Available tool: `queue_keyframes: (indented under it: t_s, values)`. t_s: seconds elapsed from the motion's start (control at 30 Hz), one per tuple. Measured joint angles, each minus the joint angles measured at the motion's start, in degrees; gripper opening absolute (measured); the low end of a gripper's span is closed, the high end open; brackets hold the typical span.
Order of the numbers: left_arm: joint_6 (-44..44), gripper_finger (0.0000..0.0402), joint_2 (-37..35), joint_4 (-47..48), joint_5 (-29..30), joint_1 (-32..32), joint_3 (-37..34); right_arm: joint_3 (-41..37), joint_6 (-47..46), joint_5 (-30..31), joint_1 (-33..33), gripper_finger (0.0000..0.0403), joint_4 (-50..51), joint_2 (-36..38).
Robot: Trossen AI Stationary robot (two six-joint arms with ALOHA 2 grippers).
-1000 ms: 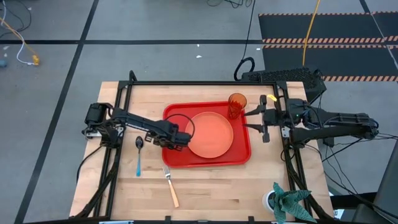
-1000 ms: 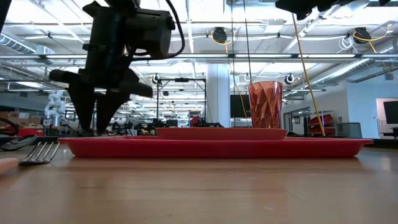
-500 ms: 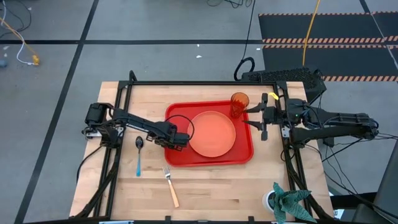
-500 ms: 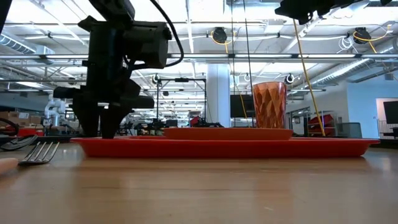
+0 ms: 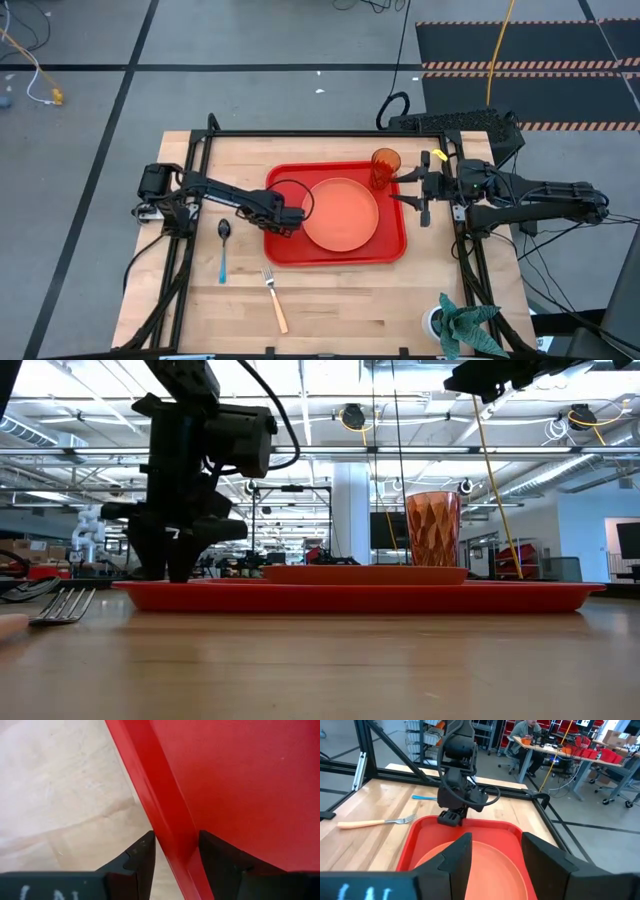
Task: Pick and place plate/cup/fork/spoon on tray
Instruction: Move the red tray to the center of the table
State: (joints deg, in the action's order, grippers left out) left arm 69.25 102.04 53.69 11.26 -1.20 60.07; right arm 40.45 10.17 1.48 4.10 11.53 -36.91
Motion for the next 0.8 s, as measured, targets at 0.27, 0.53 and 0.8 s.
queue_keyframes:
  t_s: [0.27, 0.53, 0.8]
  values:
    - [-2.24, 0.0152, 0.00, 0.04, 4.58, 0.06, -0.02, 0.00, 0.51, 0.02, 0.00, 0.0164, 0.02, 0.00]
    - [-5.11, 0.0142, -0.02, 0.01, 5.83, 0.33, -0.04, 0.00, 0.99, 0.05, 0.00, 0.0164, 0.02, 0.00]
    - [-5.76, 0.0038, -0.30, 0.02, 6.47, 1.55, 0.09, 0.00, 1.01, 0.20, 0.00, 0.0164, 0.02, 0.00]
